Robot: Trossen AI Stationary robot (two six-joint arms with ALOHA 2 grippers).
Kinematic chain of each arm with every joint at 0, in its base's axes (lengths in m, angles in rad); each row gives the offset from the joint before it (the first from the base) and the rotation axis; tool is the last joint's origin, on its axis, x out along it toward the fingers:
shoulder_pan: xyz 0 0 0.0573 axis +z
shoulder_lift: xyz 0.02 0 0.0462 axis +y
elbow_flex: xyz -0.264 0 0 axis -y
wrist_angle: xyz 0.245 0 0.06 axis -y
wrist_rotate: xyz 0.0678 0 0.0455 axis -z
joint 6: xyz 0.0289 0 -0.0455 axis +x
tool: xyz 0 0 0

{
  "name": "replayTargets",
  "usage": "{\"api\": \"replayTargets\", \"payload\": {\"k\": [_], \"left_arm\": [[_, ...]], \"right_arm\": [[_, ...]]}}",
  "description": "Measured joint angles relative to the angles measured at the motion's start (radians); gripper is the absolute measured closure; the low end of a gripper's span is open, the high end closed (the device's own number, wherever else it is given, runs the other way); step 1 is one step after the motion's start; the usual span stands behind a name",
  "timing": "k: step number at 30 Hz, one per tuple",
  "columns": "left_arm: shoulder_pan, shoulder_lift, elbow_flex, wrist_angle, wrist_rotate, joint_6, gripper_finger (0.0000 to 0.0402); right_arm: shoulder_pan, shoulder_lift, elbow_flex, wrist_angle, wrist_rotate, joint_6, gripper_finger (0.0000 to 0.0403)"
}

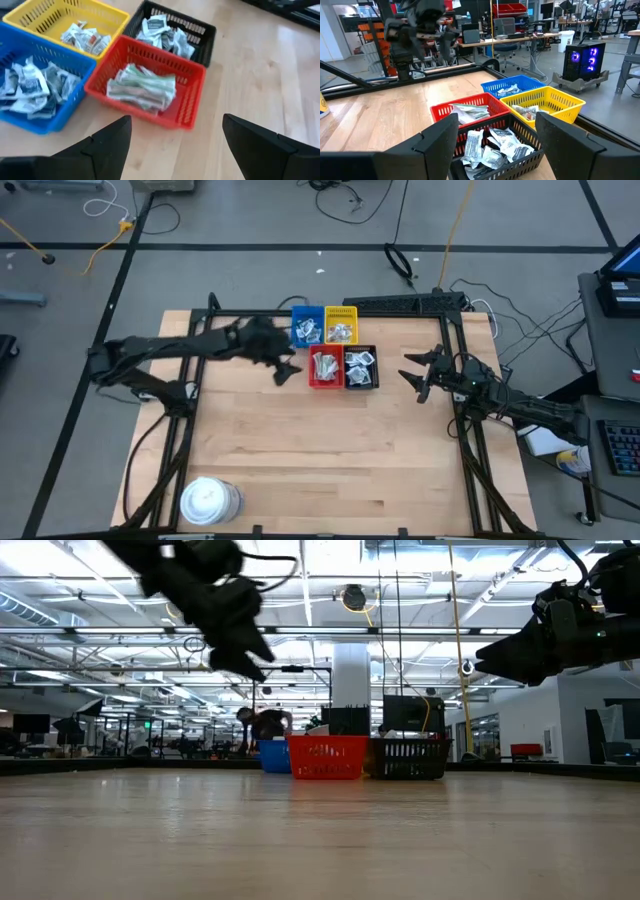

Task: Pick & Place First Aid Supplies
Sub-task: Return to Home Position

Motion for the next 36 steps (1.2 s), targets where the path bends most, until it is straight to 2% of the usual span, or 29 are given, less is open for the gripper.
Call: {"api": "replayTargets", "payload": {"k": [5,8,12,17,25,30,36], "left_arm": [[-0.019,-0.209,-0.282,0.202,0.000,0.006,0.0081],[-0.022,-0.332,-0.427,0.270,0.000,0.022,0.0078],[-0.022,-0.498,-0.594,0.373,0.000,0.120,0.0083],[-0.026,-0.687,-0.750,0.457,0.008,0.119,0.0089],[-0.026,-0.889,-0.877,0.468,-0.009,0.102,0.0078],[-0.026,-0.974,-0.881,0.446,-0.013,0.129,0.0083],[-0.026,-1.080,-0.880,0.383,-0.095,0.152,0.0091]], "right_arm": [[0.000,0.000,0.000,0.000,0.000,0.000,0.0140],[0.000,0.000,0.000,0.000,0.000,0.000,0.0140],[0.000,0.000,0.000,0.000,0.000,0.000,0.0140],[0.000,0.000,0.000,0.000,0.000,0.000,0.0140],[0.000,0.000,0.000,0.000,0.000,0.000,0.0140],[0.000,0.000,0.000,0.000,0.000,0.000,0.0140],[0.000,0.000,0.000,0.000,0.000,0.000,0.0140]]}}
